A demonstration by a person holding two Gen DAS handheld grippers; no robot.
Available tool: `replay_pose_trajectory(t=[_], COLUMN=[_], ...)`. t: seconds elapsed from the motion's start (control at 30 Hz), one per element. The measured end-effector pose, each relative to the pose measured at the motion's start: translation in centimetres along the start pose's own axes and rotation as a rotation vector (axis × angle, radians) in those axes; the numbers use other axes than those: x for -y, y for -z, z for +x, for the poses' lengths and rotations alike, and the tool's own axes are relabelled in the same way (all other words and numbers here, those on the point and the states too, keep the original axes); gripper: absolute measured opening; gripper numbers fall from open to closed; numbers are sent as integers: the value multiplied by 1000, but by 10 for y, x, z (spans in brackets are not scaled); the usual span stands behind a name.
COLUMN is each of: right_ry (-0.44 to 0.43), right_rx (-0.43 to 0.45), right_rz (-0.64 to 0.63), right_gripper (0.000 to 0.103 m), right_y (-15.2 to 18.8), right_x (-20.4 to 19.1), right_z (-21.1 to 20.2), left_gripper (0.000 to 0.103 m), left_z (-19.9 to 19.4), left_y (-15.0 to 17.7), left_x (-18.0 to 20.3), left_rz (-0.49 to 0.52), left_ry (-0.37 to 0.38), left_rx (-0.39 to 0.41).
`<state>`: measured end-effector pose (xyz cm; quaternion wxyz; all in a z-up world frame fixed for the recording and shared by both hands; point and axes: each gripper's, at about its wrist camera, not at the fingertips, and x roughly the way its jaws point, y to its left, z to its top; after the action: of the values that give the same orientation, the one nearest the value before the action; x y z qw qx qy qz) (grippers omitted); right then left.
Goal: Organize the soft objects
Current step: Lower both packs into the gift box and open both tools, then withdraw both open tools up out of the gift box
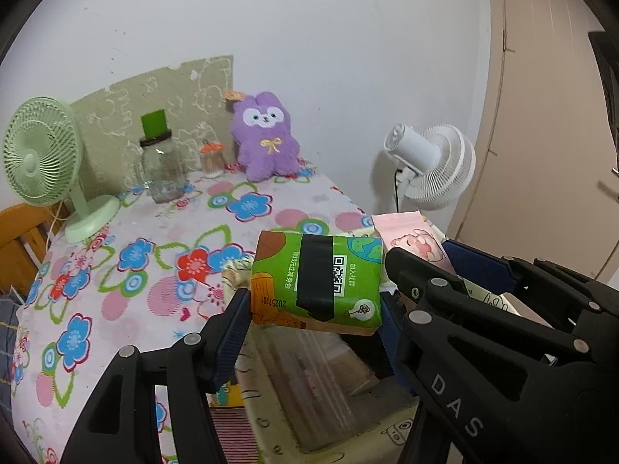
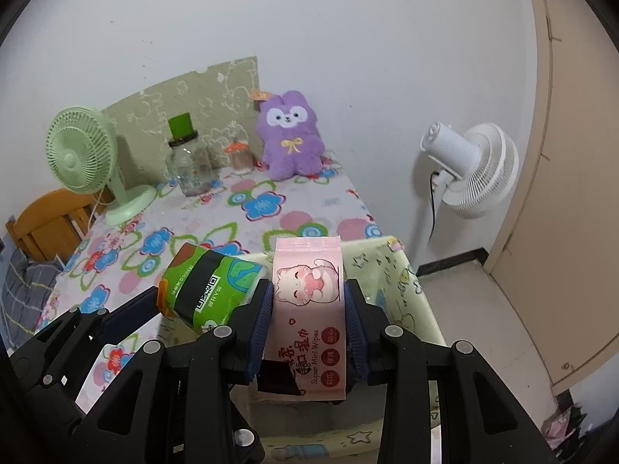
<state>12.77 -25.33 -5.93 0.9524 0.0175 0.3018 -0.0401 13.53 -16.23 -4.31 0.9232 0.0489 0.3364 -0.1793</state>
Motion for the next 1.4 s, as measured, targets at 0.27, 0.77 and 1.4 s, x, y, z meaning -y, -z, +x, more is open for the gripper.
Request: replay_pose_trajectory(t=[0.27, 0.77, 1.4], right_ry=[-13, 36, -8], right_rx=[-30, 20, 82], right_rz=[27, -23, -39], right_gripper=[43, 88, 94], right_y=[7, 5, 16], right_x=[12, -3, -59], right_z=[11, -9, -46], left_gripper=[83, 96, 100], left_z=[12, -6, -61], left_y=[2, 4, 22], left_x=[6, -5, -49], left_rz=[21, 5, -16], left_ry=[-8, -19, -90], left_rx=[-42, -21, 58])
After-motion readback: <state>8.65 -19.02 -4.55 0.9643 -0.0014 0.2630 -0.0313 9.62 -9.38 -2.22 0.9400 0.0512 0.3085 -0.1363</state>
